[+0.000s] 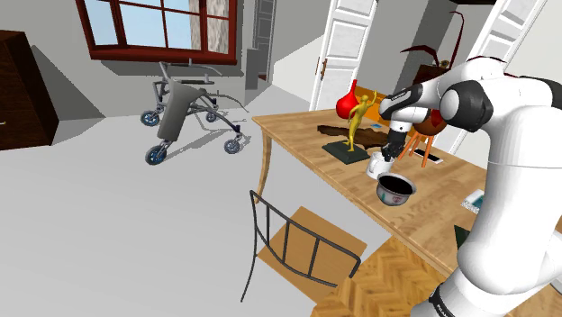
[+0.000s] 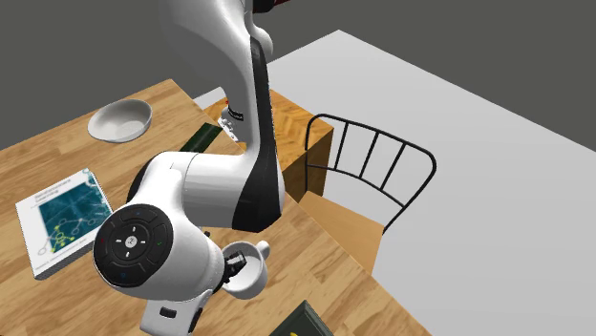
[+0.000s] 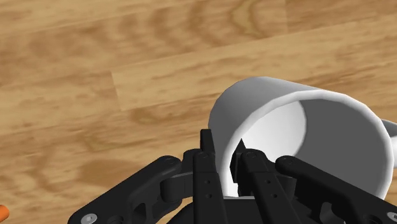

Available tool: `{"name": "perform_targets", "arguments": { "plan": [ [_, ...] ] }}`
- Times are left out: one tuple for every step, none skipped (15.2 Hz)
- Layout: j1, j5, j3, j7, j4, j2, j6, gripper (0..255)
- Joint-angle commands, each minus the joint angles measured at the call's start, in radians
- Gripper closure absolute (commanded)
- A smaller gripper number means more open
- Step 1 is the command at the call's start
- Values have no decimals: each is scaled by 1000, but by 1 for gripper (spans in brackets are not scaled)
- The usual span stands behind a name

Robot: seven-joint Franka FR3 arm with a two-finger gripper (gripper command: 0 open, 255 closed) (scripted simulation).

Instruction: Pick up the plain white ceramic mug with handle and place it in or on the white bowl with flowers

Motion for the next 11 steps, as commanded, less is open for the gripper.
{"name": "perform_targets", "arguments": {
  "plan": [
    [0, 0, 0, 0, 0, 0, 0, 255],
    [0, 0, 0, 0, 0, 0, 0, 255],
    [0, 0, 0, 0, 0, 0, 0, 255],
    [0, 0, 0, 0, 0, 0, 0, 255],
    [0, 0, 0, 0, 0, 0, 0, 255],
    [1, -3, -2, 2, 5, -6, -11, 255],
    [2, -6, -3, 3, 11, -12, -22, 255],
    [3, -9, -5, 5, 17, -17, -33, 255],
    [3, -12, -6, 6, 24, -23, -44, 255],
    [4, -15, -7, 8, 30, -28, -55, 255],
    [5, -18, -9, 9, 37, -33, -67, 255]
  ]
}}
